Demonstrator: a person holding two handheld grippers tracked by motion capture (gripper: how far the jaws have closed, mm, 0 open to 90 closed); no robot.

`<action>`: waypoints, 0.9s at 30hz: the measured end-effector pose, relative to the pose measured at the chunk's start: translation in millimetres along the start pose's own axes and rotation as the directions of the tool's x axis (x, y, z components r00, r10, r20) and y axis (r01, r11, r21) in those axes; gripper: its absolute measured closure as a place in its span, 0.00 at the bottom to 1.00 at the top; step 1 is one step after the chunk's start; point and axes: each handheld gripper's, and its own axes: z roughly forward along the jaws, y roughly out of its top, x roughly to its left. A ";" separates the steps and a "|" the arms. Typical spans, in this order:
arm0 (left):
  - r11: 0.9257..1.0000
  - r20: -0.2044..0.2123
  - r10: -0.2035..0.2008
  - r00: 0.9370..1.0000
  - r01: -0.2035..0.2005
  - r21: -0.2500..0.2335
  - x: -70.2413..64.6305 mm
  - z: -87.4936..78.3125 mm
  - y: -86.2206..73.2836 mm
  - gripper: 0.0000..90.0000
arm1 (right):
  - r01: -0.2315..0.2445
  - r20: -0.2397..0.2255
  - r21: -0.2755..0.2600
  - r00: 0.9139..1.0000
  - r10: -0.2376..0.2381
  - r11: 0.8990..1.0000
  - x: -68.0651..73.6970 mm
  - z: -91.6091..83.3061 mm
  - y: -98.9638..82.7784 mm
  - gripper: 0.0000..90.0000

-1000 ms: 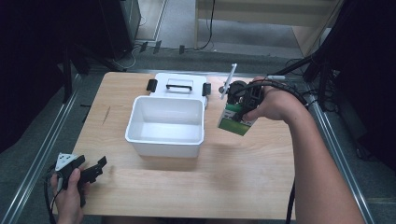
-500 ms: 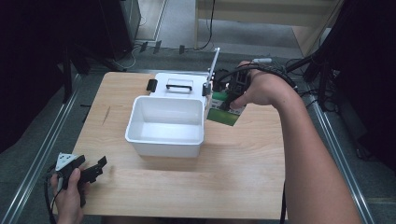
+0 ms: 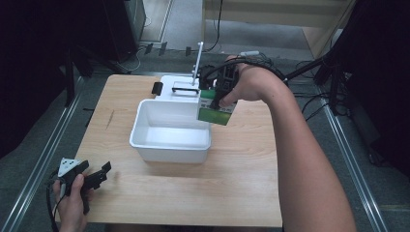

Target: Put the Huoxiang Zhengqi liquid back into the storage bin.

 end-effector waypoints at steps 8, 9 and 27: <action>1.000 0.007 -0.007 1.000 0.007 0.001 1.1 -0.2 0.0 0.16 | 0.041 -0.013 -0.007 0.999 -0.041 0.999 2.0 -0.1 26.3 0.72; 1.000 0.008 -0.007 1.000 0.007 0.001 1.2 -0.2 0.1 0.16 | 0.041 -0.013 -0.007 0.999 -0.041 0.999 2.0 -0.1 26.3 0.72; 1.000 0.009 -0.017 1.000 0.017 -0.002 1.1 0.0 0.0 0.16 | 0.101 -0.044 0.026 0.994 -0.100 0.995 0.1 30.0 50.2 0.72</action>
